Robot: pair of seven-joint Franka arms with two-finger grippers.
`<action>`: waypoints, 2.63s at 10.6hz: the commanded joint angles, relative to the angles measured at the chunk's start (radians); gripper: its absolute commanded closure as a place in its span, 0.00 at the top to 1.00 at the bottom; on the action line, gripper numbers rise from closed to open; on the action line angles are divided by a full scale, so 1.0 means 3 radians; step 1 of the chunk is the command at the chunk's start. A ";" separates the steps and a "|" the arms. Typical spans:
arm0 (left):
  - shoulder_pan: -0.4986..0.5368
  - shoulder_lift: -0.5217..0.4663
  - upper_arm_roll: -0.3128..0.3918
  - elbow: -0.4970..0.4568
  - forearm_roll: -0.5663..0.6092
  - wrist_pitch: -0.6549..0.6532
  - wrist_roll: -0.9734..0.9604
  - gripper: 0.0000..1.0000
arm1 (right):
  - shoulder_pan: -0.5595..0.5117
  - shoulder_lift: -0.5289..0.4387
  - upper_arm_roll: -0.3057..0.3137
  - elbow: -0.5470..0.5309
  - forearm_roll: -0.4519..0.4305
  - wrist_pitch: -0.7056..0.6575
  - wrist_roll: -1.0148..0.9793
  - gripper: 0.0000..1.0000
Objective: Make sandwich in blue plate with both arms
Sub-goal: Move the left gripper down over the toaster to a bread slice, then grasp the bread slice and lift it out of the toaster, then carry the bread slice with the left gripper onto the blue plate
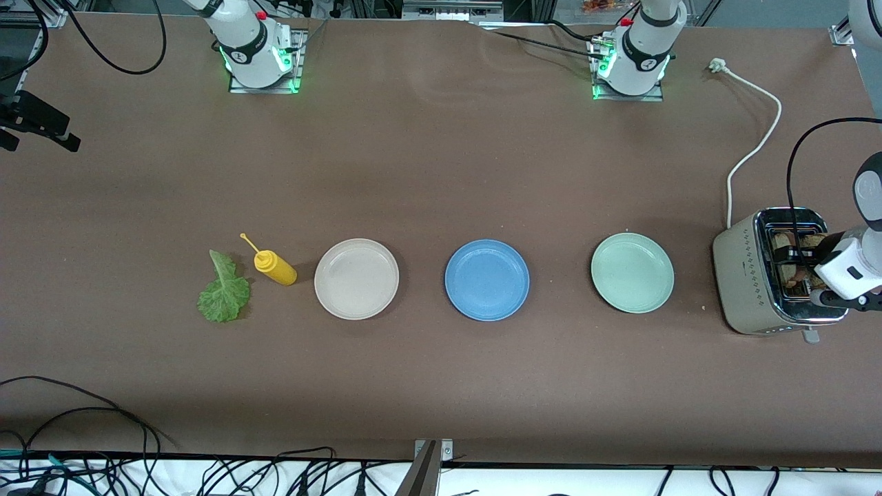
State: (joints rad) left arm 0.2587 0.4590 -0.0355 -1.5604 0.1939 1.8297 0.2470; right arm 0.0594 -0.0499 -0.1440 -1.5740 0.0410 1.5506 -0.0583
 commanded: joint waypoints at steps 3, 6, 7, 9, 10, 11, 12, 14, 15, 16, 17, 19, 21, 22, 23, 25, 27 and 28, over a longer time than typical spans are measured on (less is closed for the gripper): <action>-0.0014 -0.0032 -0.0035 0.0011 0.0075 -0.0152 0.0036 0.00 | 0.0022 -0.0002 -0.0016 0.0062 -0.0055 -0.0071 -0.0041 1.00; -0.0014 -0.0088 -0.0045 0.0057 0.0090 -0.0305 0.0041 0.00 | 0.0022 -0.0002 -0.0016 0.0062 -0.0055 -0.0071 -0.0046 1.00; -0.0014 -0.0133 -0.0061 0.0118 0.0100 -0.0392 0.0041 0.00 | 0.0022 0.0003 -0.0016 0.0062 -0.0055 -0.0071 -0.0046 1.00; -0.0014 -0.0149 -0.0071 0.0414 0.0095 -0.0749 0.0051 0.00 | 0.0022 -0.0002 -0.0016 0.0062 -0.0055 -0.0071 -0.0046 1.00; -0.0044 -0.0154 -0.0086 0.0582 0.0095 -0.0953 0.0046 0.00 | 0.0022 -0.0002 -0.0016 0.0062 -0.0055 -0.0071 -0.0046 1.00; -0.0140 -0.0159 -0.0096 0.0690 0.0105 -0.1087 0.0046 0.00 | 0.0022 0.0003 -0.0016 0.0062 -0.0055 -0.0071 -0.0041 1.00; -0.0228 -0.0165 -0.0096 0.0788 0.0121 -0.1199 0.0046 0.00 | 0.0022 0.0003 -0.0016 0.0062 -0.0055 -0.0071 -0.0046 1.00; -0.0595 -0.0165 -0.0096 0.0977 0.0299 -0.1531 0.0071 0.00 | 0.0022 -0.0002 -0.0016 0.0062 -0.0055 -0.0071 -0.0046 1.00; -0.0759 -0.0190 -0.0096 0.1049 0.0295 -0.1639 0.0071 0.00 | 0.0022 -0.0002 -0.0016 0.0062 -0.0055 -0.0066 -0.0046 1.00; -0.0937 -0.0210 -0.0107 0.1055 0.0249 -0.1706 0.0087 0.00 | 0.0022 0.0003 -0.0016 0.0062 -0.0055 -0.0071 -0.0046 1.00; -0.1040 -0.0221 -0.0162 0.1055 0.0142 -0.1768 0.0102 0.00 | 0.0022 -0.0002 -0.0016 0.0062 -0.0055 -0.0071 -0.0046 1.00; -0.1067 -0.0140 -0.0326 0.1039 -0.0276 -0.1768 0.0117 0.00 | 0.0022 -0.0002 -0.0016 0.0062 -0.0055 -0.0071 -0.0046 1.00; -0.1077 0.0105 -0.0443 0.1044 -0.0757 -0.1758 0.0107 0.00 | 0.0022 -0.0002 -0.0016 0.0062 -0.0055 -0.0071 -0.0046 1.00; -0.1113 0.0263 -0.0530 0.1060 -0.0865 -0.1722 0.0107 0.00 | 0.0022 -0.0002 -0.0016 0.0062 -0.0055 -0.0071 -0.0046 1.00; -0.1189 0.0366 -0.0541 0.1060 -0.0917 -0.1504 0.0102 0.00 | 0.0022 0.0003 -0.0016 0.0062 -0.0055 -0.0066 -0.0046 1.00; -0.1358 0.0535 -0.0541 0.1060 -0.1171 -0.1182 0.0046 0.00 | 0.0022 -0.0002 -0.0016 0.0062 -0.0055 -0.0065 -0.0046 1.00; -0.1389 0.0663 -0.0541 0.1060 -0.1615 -0.0905 0.0005 0.00 | 0.0022 -0.0002 -0.0016 0.0062 -0.0055 -0.0066 -0.0046 1.00; -0.1414 0.0724 -0.0541 0.1055 -0.1861 -0.0762 0.0005 0.00 | 0.0022 -0.0002 -0.0016 0.0062 -0.0055 -0.0065 -0.0046 1.00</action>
State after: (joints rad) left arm -0.1574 0.6388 -0.2049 -1.2693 -0.2262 1.5437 0.2528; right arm 0.0602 -0.0497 -0.1443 -1.5724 0.0406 1.5497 -0.0585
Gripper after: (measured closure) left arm 0.907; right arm 0.000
